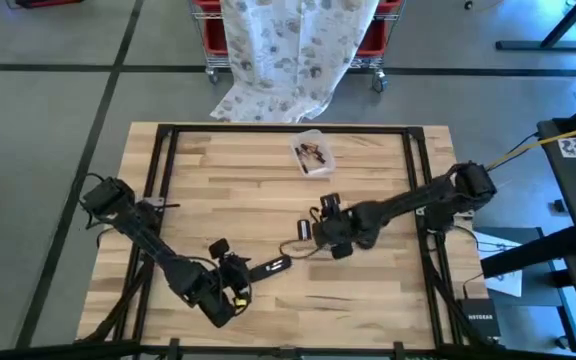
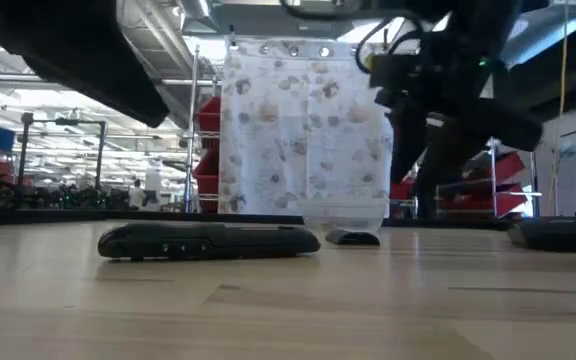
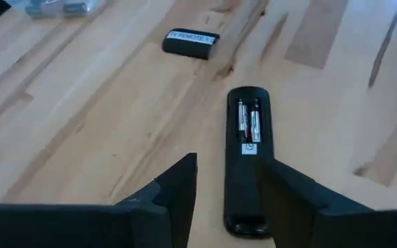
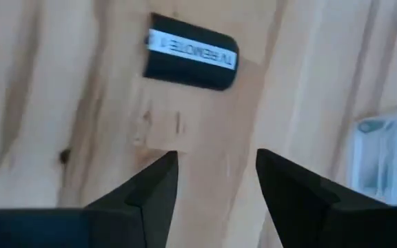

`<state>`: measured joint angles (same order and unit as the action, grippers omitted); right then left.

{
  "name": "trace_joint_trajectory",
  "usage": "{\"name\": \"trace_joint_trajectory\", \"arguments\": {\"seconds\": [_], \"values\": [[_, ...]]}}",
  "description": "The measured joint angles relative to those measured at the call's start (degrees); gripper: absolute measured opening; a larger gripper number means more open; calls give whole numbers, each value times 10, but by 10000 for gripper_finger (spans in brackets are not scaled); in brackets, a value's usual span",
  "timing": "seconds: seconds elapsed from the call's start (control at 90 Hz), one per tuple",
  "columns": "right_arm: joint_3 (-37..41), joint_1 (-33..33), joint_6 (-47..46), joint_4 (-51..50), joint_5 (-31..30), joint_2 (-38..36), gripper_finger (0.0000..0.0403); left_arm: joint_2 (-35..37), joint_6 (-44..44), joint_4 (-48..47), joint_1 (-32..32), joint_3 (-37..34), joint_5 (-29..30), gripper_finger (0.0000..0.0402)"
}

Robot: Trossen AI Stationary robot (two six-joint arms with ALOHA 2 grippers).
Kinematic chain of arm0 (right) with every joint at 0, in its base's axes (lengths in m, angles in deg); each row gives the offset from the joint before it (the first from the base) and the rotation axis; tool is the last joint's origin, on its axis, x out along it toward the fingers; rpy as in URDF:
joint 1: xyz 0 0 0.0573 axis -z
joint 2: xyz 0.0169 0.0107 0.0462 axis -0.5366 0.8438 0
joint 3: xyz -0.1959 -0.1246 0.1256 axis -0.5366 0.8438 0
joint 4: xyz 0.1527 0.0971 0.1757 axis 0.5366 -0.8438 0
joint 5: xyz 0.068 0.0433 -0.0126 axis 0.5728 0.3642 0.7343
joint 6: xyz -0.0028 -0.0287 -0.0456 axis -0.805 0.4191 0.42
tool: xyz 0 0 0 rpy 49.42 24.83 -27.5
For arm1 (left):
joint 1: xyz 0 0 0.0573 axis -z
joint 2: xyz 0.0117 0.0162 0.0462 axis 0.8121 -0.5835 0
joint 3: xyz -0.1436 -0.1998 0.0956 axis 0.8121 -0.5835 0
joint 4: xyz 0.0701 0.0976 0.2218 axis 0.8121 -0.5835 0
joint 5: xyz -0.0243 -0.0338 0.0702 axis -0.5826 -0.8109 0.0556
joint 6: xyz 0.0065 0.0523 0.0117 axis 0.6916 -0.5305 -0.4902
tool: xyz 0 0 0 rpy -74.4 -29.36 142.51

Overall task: Insert battery
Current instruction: Close the remote control cover

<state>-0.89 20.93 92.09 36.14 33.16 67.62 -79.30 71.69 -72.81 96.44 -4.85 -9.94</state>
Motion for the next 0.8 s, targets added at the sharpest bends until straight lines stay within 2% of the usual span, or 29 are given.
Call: {"name": "trace_joint_trajectory", "arguments": {"seconds": [0.1, 0.178, 0.278, 0.411, 0.511, 0.667, 0.8], "values": [[29, 26, 7, 64, 46, 0, 184, 0, 25, 12, 8, 0, 20, 130], [50, 34, 5, 100, 37, 1, 184, -9, 21, 52, 15, 0, 37, 130], [83, 34, -2, 173, 24, 1, 184, -35, -40, 134, 21, -1, 34, 130], [117, 33, -8, 229, 27, 1, 184, -80, -132, 258, 19, -1, -9, 130], [136, 33, -38, 227, 28, 1, 184, -111, -150, 317, 9, 0, -35, 130], [160, 21, -96, 264, 47, 1, 184, -154, -142, 331, -22, 0, -106, 130], [169, -5, -105, 303, 40, 1, 184, -170, -133, 326, -47, 0, -123, 130]]}}
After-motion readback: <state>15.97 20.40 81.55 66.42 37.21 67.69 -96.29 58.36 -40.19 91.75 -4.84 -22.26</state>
